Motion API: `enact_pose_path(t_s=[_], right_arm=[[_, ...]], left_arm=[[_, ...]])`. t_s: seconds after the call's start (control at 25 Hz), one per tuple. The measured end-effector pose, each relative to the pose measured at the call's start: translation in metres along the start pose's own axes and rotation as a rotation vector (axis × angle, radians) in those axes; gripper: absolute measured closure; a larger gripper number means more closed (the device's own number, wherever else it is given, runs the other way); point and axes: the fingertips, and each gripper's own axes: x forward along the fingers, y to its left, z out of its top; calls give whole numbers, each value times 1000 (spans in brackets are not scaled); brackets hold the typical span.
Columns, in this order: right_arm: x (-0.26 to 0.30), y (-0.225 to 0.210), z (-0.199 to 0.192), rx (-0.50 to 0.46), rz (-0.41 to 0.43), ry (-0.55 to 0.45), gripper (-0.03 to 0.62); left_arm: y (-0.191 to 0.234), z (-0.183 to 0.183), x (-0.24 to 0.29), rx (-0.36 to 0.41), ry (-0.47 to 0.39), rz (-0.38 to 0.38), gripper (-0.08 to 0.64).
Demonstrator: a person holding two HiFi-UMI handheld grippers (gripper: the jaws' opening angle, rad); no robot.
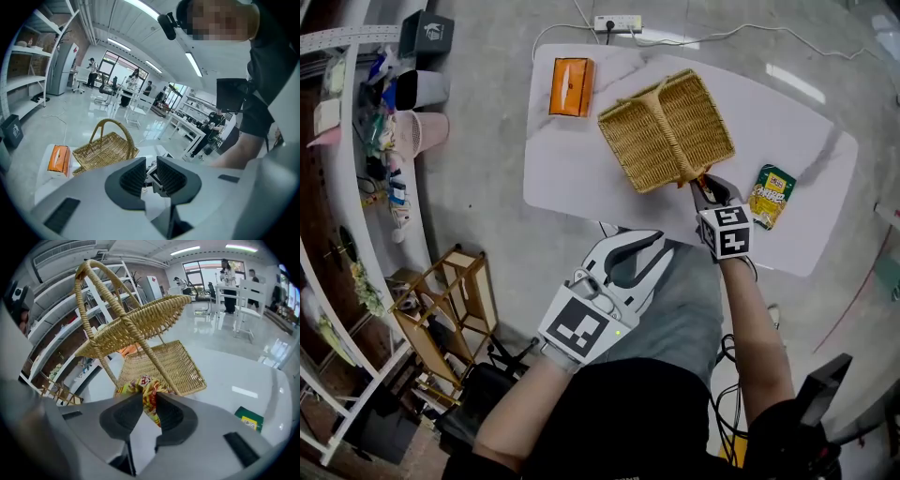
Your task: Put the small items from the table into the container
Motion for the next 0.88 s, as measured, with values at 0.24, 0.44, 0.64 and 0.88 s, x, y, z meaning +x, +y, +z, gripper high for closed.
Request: enact_pose_path(t_s=[0.24, 0.44, 0.64, 0.88], right_arm=[[16, 7, 12, 15, 17, -44, 502], [23, 10, 20, 39, 48, -71, 500], [23, 13, 20, 38, 63, -79, 495], [12, 15, 18, 55, 53, -90, 491]], left_arm=[[7, -7, -11, -4, -2, 16, 506], [7, -12, -14, -6, 4, 9, 506], [6, -15, -15, -5, 2, 2, 506], [6, -13, -16, -5, -2, -4, 506]])
